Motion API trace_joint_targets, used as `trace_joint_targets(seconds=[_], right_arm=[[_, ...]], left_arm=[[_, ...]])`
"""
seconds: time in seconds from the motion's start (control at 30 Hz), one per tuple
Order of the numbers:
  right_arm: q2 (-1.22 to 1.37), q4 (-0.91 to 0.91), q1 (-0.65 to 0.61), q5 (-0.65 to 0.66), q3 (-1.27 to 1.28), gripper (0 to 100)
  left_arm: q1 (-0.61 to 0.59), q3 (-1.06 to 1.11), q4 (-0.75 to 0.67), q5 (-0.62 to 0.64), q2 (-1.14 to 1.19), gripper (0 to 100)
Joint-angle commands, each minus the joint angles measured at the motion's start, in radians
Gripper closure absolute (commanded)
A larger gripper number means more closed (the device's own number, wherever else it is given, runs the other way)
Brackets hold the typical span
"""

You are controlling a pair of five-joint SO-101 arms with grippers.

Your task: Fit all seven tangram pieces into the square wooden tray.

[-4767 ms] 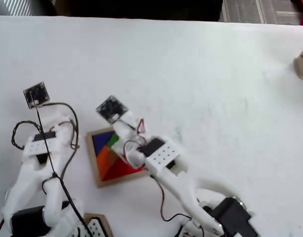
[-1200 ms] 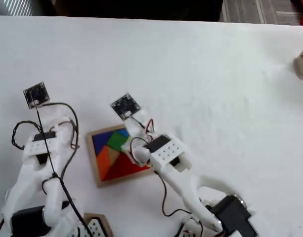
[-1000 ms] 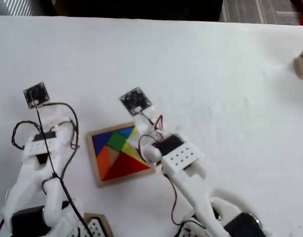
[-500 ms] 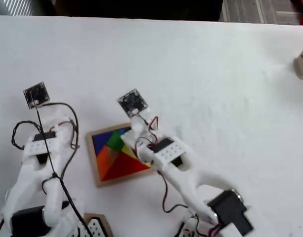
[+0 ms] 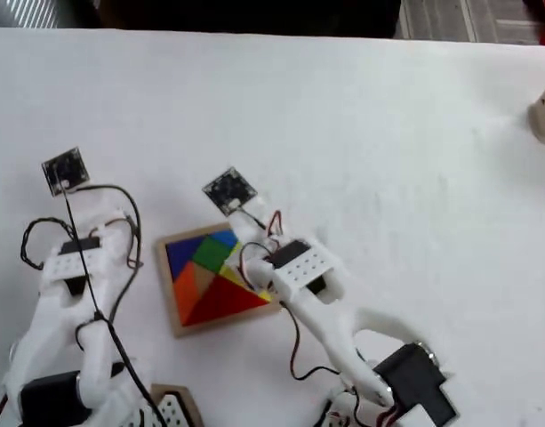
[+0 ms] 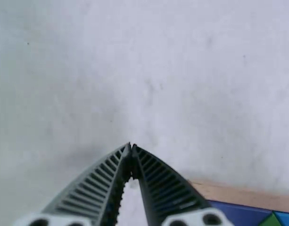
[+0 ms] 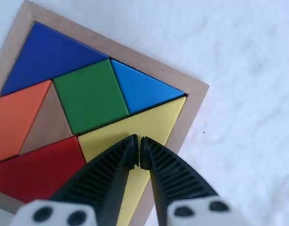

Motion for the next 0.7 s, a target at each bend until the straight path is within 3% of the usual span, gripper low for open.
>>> trace_joint_targets(seconds=[0.0,0.2,0.43,0.57,0.67], right_arm=[[-0.085,0.015,0.035,0.008,-0.025,98.1],[-0.174,0.019,0.131,0.009,0.040,98.1],[-0.429,0.165,0.283,0.006,0.084,98.1],[-0.564,0.203,0.423,-0.092,0.149,98.2],[-0.648,0.231,0.524,-0.097,0.198,98.2]], left_arm=[[-0.008,-0.035,-0.020,0.003,-0.005,98],[-0.007,-0.035,-0.020,0.003,-0.005,98],[-0.004,-0.035,-0.020,0.002,-0.016,98],[0.013,-0.034,-0.015,-0.057,-0.018,98],[0.051,0.006,-0.021,-0.084,-0.062,98]])
